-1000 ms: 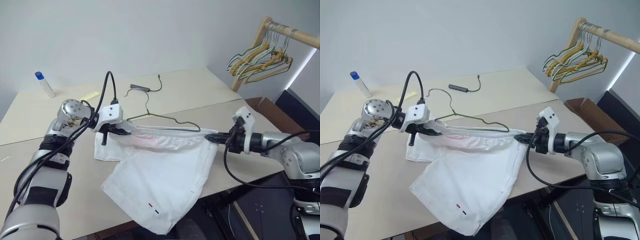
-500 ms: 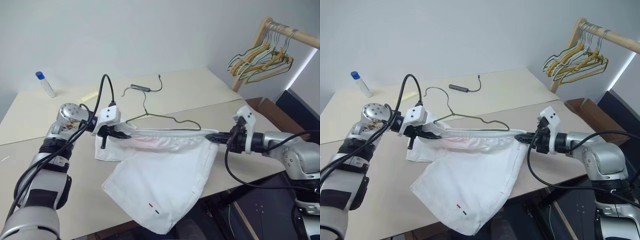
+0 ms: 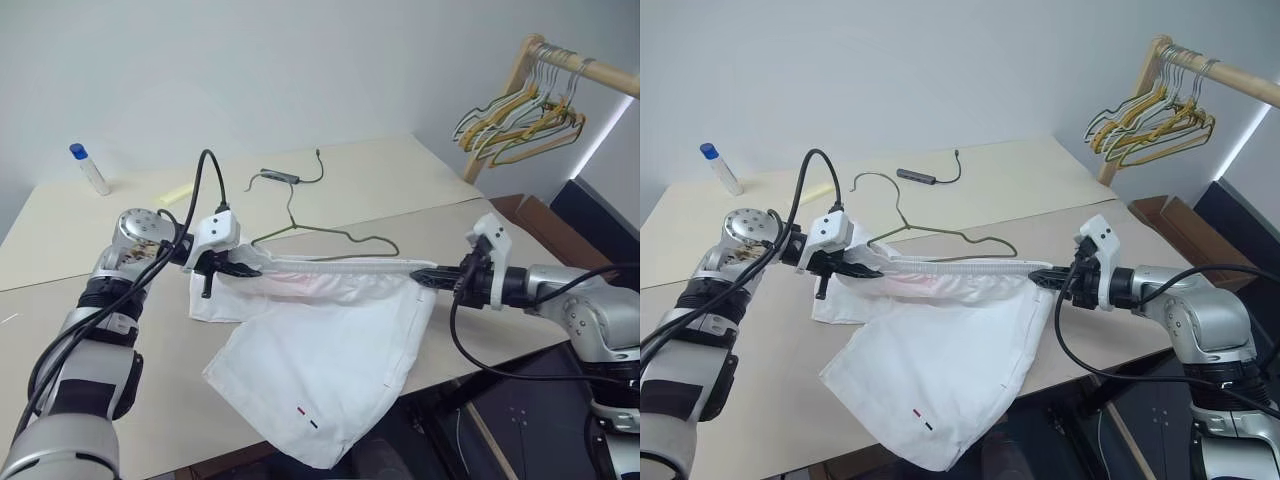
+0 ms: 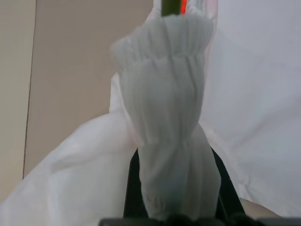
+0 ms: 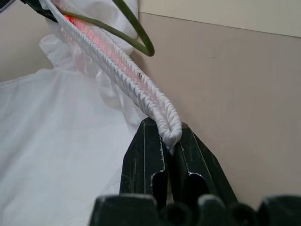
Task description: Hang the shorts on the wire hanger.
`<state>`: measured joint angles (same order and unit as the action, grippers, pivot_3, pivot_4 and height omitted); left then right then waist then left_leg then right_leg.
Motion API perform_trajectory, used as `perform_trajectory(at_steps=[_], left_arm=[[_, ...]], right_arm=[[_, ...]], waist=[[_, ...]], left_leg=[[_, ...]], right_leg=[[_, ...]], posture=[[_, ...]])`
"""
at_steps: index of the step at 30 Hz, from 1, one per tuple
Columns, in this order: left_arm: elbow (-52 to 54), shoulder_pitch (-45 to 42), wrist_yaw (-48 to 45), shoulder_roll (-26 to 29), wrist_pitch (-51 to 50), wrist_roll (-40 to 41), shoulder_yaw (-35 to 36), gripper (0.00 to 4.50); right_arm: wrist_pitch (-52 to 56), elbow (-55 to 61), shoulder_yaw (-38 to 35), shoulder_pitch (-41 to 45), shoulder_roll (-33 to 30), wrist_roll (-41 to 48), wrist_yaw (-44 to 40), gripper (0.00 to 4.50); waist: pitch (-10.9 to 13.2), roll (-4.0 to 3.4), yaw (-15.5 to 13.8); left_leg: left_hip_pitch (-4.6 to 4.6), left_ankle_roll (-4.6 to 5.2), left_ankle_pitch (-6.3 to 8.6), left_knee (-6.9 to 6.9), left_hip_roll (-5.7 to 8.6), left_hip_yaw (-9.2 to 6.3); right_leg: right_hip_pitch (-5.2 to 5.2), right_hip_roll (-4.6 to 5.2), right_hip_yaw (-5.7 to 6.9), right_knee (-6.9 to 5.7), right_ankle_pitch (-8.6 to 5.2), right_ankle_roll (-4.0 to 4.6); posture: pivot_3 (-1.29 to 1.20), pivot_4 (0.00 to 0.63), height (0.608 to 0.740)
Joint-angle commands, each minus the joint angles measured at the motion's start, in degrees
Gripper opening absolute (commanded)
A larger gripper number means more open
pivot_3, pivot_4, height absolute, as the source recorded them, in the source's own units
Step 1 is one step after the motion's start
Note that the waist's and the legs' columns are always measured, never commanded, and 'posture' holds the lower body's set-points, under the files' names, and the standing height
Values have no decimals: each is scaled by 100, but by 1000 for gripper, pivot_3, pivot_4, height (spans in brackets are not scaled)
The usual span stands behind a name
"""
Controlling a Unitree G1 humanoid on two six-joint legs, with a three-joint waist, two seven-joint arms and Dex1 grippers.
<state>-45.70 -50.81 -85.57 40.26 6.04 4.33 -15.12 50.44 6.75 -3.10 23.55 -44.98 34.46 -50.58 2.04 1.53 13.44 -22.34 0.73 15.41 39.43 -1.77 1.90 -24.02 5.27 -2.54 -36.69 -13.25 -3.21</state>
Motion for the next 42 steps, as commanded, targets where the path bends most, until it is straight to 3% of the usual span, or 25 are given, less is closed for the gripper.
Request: perform_trajectory(at_steps=[1, 8, 15, 23, 38, 42], left_arm=[[-112, 97, -112, 453, 21, -224, 126, 12], [-125, 30, 107, 304, -38, 65, 458, 12], [229, 130, -358, 291, -374, 514, 673, 12], [32, 221, -30, 351, 87, -102, 346, 12], [25, 281, -311, 439, 483, -130, 247, 12], [-63, 304, 103, 516, 646, -621, -1, 12]], right_arm=[[-109, -117, -373, 6, -336, -185, 76, 22], [-102, -156, -332, -2, -333, -220, 60, 22], [-92, -300, -332, -26, -321, -227, 65, 22], [-100, -310, -431, -4, -545, -165, -74, 22], [-173, -395, -412, 17, -664, -248, -168, 22], [-178, -402, -407, 45, -683, -247, -179, 22]], waist=[[0, 0, 1], [0, 0, -2], [0, 0, 1], [0, 0, 0], [0, 0, 3], [0, 0, 1]], left_leg=[[0, 0, 0, 0, 0, 0], [1, 0, 0, 1, 0, 0], [0, 0, 0, 1, -1, 0], [2, 0, 0, 2, 0, 0], [1, 0, 0, 3, -1, 1], [1, 0, 0, 3, -1, 1]], right_leg=[[0, 0, 0, 0, 0, 0], [0, 0, 0, 0, 0, 0], [0, 0, 0, -2, 0, 0], [1, 0, 0, 0, 0, 0], [1, 0, -1, 1, 0, 0], [1, 0, -1, 1, 0, 0]], posture=[[-230, 0, 740], [-228, 0, 740], [-229, 0, 740], [-234, 0, 740], [-235, 0, 740], [-235, 0, 740]])
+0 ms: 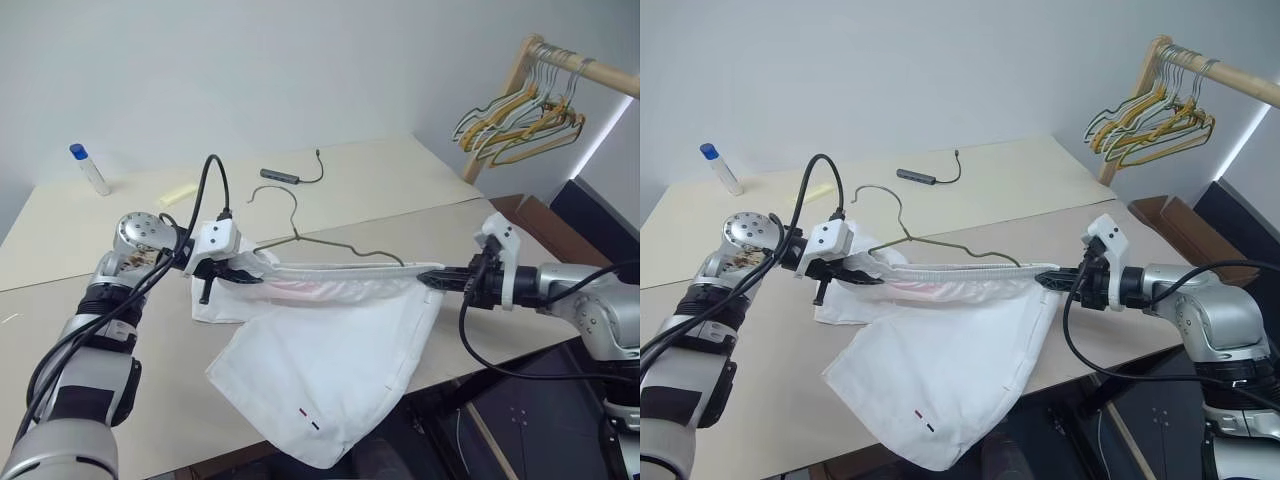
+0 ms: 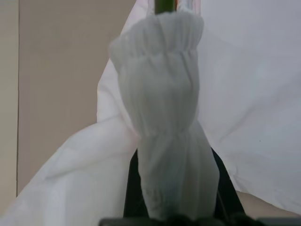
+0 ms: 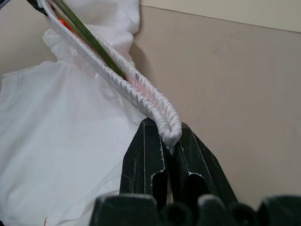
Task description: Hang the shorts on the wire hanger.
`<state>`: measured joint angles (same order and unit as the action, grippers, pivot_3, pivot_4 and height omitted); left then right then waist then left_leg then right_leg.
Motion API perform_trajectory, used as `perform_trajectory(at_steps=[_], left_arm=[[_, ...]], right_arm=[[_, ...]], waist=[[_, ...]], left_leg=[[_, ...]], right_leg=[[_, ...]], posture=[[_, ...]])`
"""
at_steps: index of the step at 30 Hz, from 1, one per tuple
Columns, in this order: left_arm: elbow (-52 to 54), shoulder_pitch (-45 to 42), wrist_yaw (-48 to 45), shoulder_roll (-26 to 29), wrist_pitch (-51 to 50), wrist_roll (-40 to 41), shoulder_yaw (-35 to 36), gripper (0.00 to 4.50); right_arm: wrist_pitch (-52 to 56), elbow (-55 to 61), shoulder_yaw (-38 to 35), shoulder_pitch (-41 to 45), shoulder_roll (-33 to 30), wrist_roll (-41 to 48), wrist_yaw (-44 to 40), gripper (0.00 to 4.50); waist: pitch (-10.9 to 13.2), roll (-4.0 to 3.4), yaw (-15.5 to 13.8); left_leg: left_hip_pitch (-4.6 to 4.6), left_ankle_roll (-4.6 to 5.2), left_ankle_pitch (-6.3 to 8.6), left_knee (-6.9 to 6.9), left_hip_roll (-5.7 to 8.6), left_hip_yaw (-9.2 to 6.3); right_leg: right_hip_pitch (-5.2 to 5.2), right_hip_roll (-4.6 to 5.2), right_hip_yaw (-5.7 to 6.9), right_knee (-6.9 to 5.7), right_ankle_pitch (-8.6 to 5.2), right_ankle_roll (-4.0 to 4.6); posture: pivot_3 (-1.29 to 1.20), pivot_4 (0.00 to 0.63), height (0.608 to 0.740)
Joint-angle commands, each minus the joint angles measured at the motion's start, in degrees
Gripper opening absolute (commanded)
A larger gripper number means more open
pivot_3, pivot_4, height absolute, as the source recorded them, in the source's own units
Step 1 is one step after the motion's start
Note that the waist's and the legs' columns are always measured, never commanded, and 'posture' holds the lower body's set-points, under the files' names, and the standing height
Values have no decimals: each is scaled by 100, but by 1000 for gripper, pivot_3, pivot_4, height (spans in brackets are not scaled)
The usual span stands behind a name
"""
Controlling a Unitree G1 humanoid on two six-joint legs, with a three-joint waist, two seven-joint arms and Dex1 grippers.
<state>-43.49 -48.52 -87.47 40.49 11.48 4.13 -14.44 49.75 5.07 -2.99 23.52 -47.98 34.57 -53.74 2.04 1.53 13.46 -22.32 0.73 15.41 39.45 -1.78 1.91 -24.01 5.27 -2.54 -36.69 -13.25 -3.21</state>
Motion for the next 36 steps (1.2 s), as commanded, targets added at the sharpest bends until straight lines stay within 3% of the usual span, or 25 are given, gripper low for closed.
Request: perform_trajectory(at_steps=[1, 4, 11, 23, 28, 36], left_arm=[[-333, 68, 459, 505, 129, -758, -149, 12], [-444, 40, 821, 517, 186, -1102, -353, 12], [-438, -81, 779, 352, 55, -895, -323, 12], [-550, -262, 661, 149, 5, -804, -206, 12], [-370, -373, 468, 37, -80, -673, -112, 12], [-18, -789, 190, -360, -289, -546, -58, 12]], right_arm=[[-132, -236, -414, 57, -397, -270, 127, 22], [-169, -230, -416, 106, -437, -277, 98, 22], [-336, 26, -325, 107, -435, -294, 2, 22], [-473, 294, -507, -59, -403, -229, -43, 3955], [-208, 901, -384, 333, -265, 20, 61, 4069], [546, 1147, 1187, 1919, 79, -512, 307, 4069]], waist=[[0, 0, -1], [0, 0, -2], [0, 0, -2], [0, 0, -8], [0, 0, 3], [0, -1, 32]], left_leg=[[0, 0, 0, 0, 0, 0], [1, 0, 0, 1, 1, 0], [-2, 0, 0, 1, 0, 0], [-3, 0, 1, 12, -1, 2], [-7, 4, 3, 13, -1, 2], [-10, 4, 3, 21, -2, 0]], right_leg=[[0, 0, 0, 0, 0, 0], [1, 0, 0, 0, 0, 0], [-1, 0, 1, 0, 0, 0], [0, 0, 1, -1, -1, -1], [-3, 0, 1, -1, -1, -1], [-6, -2, 2, -8, -1, -1]], posture=[[-235, 0, 740], [-235, 0, 740], [-236, 0, 740], [-242, 0, 740], [-245, 0, 740], [-242, 0, 740]])
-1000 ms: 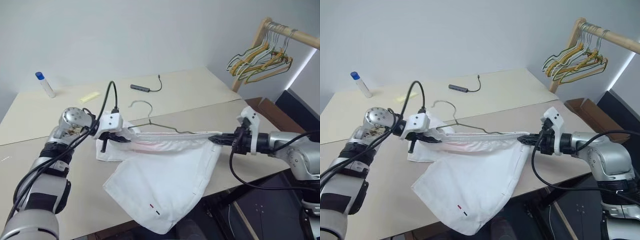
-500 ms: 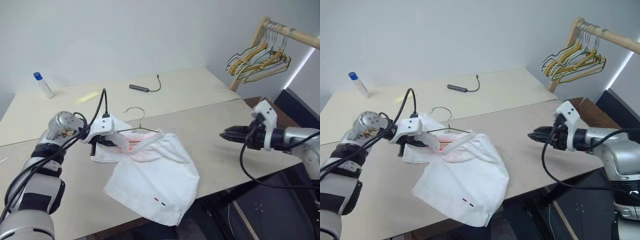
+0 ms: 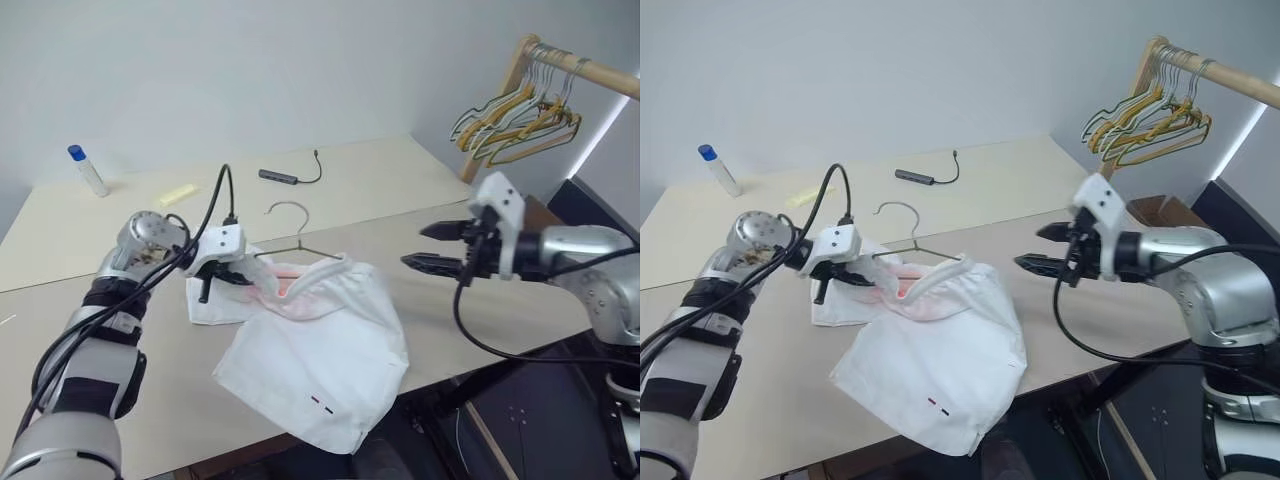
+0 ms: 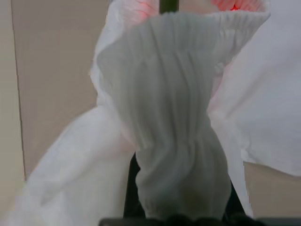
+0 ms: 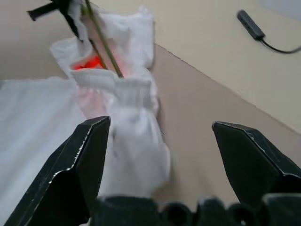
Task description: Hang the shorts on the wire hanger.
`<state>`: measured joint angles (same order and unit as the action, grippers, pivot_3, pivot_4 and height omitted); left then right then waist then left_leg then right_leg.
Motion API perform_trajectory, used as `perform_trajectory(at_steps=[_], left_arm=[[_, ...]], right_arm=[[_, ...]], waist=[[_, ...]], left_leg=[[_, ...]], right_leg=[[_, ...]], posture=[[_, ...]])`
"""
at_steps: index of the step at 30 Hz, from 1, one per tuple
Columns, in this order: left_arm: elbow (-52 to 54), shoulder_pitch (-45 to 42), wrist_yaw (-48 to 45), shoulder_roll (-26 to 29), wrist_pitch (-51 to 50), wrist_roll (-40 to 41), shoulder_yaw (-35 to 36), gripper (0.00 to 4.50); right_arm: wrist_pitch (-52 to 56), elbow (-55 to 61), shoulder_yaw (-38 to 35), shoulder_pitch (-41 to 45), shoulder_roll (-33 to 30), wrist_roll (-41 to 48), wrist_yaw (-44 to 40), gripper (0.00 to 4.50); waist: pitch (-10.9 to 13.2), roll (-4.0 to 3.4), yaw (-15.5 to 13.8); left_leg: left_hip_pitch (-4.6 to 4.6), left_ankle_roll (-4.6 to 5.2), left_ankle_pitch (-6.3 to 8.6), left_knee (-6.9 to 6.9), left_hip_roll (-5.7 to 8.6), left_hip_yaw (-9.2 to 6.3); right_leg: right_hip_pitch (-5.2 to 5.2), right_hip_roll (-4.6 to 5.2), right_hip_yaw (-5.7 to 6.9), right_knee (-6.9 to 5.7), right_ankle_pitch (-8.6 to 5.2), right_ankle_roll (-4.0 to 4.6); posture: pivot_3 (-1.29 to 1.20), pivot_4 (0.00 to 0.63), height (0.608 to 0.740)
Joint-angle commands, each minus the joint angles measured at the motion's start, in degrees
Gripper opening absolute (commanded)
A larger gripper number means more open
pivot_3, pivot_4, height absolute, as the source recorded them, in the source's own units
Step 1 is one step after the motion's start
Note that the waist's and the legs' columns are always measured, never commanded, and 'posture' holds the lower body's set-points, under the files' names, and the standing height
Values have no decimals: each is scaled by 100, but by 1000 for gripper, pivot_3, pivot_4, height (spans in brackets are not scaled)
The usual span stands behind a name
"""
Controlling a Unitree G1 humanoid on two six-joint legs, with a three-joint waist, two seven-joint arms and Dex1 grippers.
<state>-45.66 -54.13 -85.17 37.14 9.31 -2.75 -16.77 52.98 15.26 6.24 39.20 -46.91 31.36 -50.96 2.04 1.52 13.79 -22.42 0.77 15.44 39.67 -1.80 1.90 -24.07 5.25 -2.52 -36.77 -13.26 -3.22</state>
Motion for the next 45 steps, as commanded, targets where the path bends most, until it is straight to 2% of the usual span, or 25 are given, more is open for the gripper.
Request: perform_trajectory(at_steps=[1, 5, 8, 9, 13, 21, 23, 27, 31, 37, 38, 41, 43, 45], left_arm=[[225, -266, -37, -73, -112, 153, 182, 12], [366, -344, -127, -156, -135, 222, 182, 12], [398, -363, -157, -172, -159, 242, 212, 12], [407, -362, -160, -167, -146, 229, 212, 12], [459, -355, -191, -165, -140, 218, 205, 12], [548, -336, -220, -297, -40, 212, 135, 12], [531, -353, -185, -337, 17, 213, 145, 12], [473, -400, -282, -418, -63, 458, 357, 1075], [263, -533, -148, -429, -196, 681, 748, 2393], [-395, -945, 702, -276, -308, 1049, 1555, 4314], [-456, -988, 959, -285, -282, 1105, 1707, 4475], [-536, -1200, 1763, -393, -638, 1348, 2183, 4475], [-134, -1204, 1991, -548, -1161, 1681, 2427, 4475], [772, -1019, 2263, -836, -1976, 2205, 2639, 4475]], right_arm=[[281, 133, 523, 486, -61, -312, -23, 4069], [67, -216, 1572, 810, -102, -1265, 65, 4069], [-24, -544, 1769, 929, -18, -1425, -142, 4069], [-67, -640, 1814, 970, 33, -1495, -173, 3906], [-329, -865, 1960, 1122, 139, -1714, -468, 2896], [-606, -838, 2097, 1306, 313, -1960, -1015, 186], [-559, -796, 2055, 1272, 355, -1933, -1095, 12], [-276, -702, 1781, 1075, 371, -1730, -1123, 0], [260, -525, 1176, 648, 238, -1351, -1064, 0], [1471, -65, -377, -291, 29, -634, -566, 0], [1663, 18, -648, -454, 5, -540, -448, 0], [2169, 351, -1442, -1054, -99, -349, -101, 0], [2691, 573, -2024, -1323, -87, -232, 135, 0], [3516, 617, -2674, -1358, -45, -266, 452, 0]], waist=[[0, 0, -5], [-1, -1, 2], [-1, -1, -1], [-1, -1, 2], [-1, -1, 31], [-1, -1, 132], [0, -2, 138], [0, -2, 128], [0, -2, 119], [0, -2, 120], [0, -2, 119], [0, -1, 111], [0, -1, 98], [0, -1, 91]], left_leg=[[-1, 1, 1, 0, -1, -1], [-17, 13, 8, 6, -1, -2], [-36, 14, 8, 20, 0, -2], [-37, 14, 8, 21, 1, -2], [-33, 14, 8, 20, 0, -4], [-33, 14, 8, 20, 0, -9], [-33, 14, 8, 20, 1, -10], [-33, 14, 8, 21, 1, -13], [-36, 14, 8, 21, 1, -15], [-33, 14, 8, 20, 2, -16], [-32, 14, 8, 20, 2, -17], [-28, 14, 8, 19, 2, -17], [-29, 14, 8, 19, 3, -18], [-31, 14, 8, 19, 6, -18]], right_leg=[[1, -1, 1, 2, 0, 0], [-4, 1, 5, -12, 0, -1], [-15, 3, 7, -11, 1, -2], [-16, 4, 6, -11, 1, -3], [-17, 2, 7, -9, 1, -3], [-16, 2, 10, -20, 1, -3], [-16, 2, 10, -20, 1, -3], [-14, 3, 12, -23, 1, -3], [-14, 4, 14, -21, 1, -3], [-13, 5, 14, -22, 1, -3], [-11, 5, 15, -21, 1, -3], [-8, 7, 14, -21, 1, -4], [-7, 9, 15, -21, 1, -4], [-8, 13, 14, -23, 2, -7]], posture=[[-242, 0, 740], [-245, 0, 740], [-243, 0, 740], [-243, 0, 740], [-240, 0, 740], [-243, 0, 740], [-242, 0, 740], [-241, 0, 740], [-245, 0, 740], [-255, 0, 740], [-256, 0, 740], [-266, 0, 740], [-275, 0, 740], [-285, 0, 740]])
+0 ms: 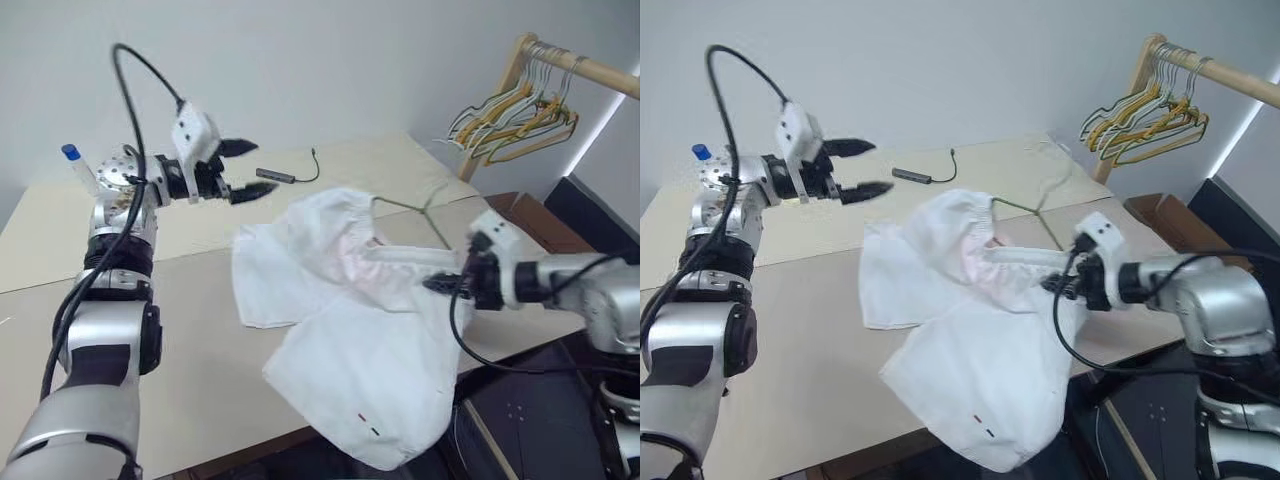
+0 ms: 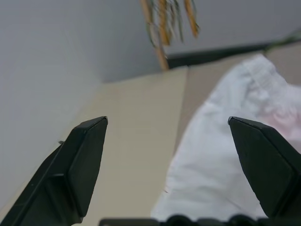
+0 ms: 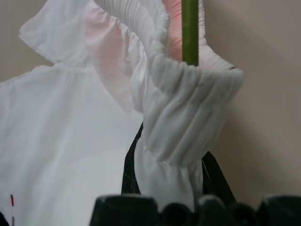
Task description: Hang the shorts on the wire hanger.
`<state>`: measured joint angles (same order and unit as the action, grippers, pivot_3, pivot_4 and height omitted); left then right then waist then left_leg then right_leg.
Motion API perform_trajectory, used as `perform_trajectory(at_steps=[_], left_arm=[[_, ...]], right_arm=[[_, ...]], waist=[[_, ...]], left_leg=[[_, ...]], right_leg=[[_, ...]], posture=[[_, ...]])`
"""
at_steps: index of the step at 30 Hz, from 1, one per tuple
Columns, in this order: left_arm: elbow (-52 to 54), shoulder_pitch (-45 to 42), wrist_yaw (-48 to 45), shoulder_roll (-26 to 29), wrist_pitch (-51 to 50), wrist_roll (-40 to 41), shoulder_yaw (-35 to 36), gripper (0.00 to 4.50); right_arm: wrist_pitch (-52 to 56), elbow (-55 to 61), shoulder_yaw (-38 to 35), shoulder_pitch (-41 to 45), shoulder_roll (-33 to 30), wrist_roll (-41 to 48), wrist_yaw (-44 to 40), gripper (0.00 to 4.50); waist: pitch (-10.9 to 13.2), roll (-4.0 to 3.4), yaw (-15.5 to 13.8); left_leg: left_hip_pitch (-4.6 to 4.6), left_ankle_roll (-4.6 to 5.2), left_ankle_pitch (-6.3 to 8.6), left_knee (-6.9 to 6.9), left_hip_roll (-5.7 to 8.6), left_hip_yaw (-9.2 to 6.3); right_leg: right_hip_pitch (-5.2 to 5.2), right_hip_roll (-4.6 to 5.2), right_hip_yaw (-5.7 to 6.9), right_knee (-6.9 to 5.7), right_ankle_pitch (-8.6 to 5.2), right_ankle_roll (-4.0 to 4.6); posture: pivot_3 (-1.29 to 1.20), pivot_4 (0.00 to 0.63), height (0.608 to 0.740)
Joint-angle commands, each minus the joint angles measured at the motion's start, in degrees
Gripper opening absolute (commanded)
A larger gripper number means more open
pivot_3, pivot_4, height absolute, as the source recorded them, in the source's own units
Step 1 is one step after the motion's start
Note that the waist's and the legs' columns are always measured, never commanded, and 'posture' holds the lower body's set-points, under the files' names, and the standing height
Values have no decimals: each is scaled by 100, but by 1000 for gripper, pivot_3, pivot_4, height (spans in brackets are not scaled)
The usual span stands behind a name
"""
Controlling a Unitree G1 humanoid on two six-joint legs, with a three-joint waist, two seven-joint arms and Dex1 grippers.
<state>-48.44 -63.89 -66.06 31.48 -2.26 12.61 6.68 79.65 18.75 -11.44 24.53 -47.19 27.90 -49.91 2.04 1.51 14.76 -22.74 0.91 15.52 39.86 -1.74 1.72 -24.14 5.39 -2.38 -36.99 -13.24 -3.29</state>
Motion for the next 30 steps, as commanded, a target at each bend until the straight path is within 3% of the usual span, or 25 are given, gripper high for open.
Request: perform_trajectory(at_steps=[1, 6, 9, 13, 16, 18, 26, 30], left_arm=[[1401, 54, 446, -345, -1112, 828, 347, 4475], [3516, 596, 1048, -847, -2861, 2175, 618, 4475], [4231, 815, 1260, -958, -3372, 2612, 621, 4475], [4533, 901, 1376, -919, -3624, 2844, 574, 4475], [4603, 945, 1358, -841, -3640, 2876, 513, 4475], [4605, 973, 1360, -790, -3637, 2876, 500, 4475], [4765, 1166, 1318, -600, -3630, 2862, 432, 4475], [4881, 1268, 1325, -533, -3641, 2878, 391, 4475]], right_arm=[[1101, 291, -1090, 110, -4, 85, 460, 0], [1285, -623, -2187, 161, -129, 99, 1749, 0], [1285, -1293, -2550, 468, -304, 194, 2608, 0], [1285, -2151, -2675, 998, -646, 513, 3363, 0], [1285, -2880, -2646, 1530, -1031, 663, 3712, 0], [1285, -3368, -2628, 1925, -1235, 641, 3915, 0], [1264, -4890, -2894, 3045, -1406, -222, 4695, 0], [990, -5286, -3095, 3089, -1286, -756, 5048, 0]], waist=[[0, 0, -9], [-1, -2, 63], [-8, -16, 160], [-28, -54, 341], [-28, -81, 501], [-33, -91, 588], [-33, -91, 817], [-32, -90, 806]], left_leg=[[-4, 0, 0, 1, 1, -1], [-1, 0, 0, -2, 3, 0], [0, 0, 0, -1, 7, 2], [42, 0, 0, -10, 7, 6], [98, 3, 2, -42, 5, 7], [172, 2, 2, -82, 8, 17], [186, 2, 2, -97, 8, 41], [192, 2, 2, -101, 9, 56]], right_leg=[[0, 3, 1, -1, 1, -2], [1, 5, -7, 1, 3, -6], [1, 9, -17, 4, 3, -6], [36, -4, -27, 28, 1, -6], [136, -12, -24, 82, -5, -9], [210, -10, -32, 116, -34, -54], [212, -12, -61, 120, -35, -58], [211, -12, -79, 120, -37, -64]], posture=[[-295, 0, 740], [-341, 0, 740], [-362, 0, 740], [-364, 0, 740], [-359, 0, 740], [-352, 0, 740], [-336, 0, 740], [-332, 0, 740]])
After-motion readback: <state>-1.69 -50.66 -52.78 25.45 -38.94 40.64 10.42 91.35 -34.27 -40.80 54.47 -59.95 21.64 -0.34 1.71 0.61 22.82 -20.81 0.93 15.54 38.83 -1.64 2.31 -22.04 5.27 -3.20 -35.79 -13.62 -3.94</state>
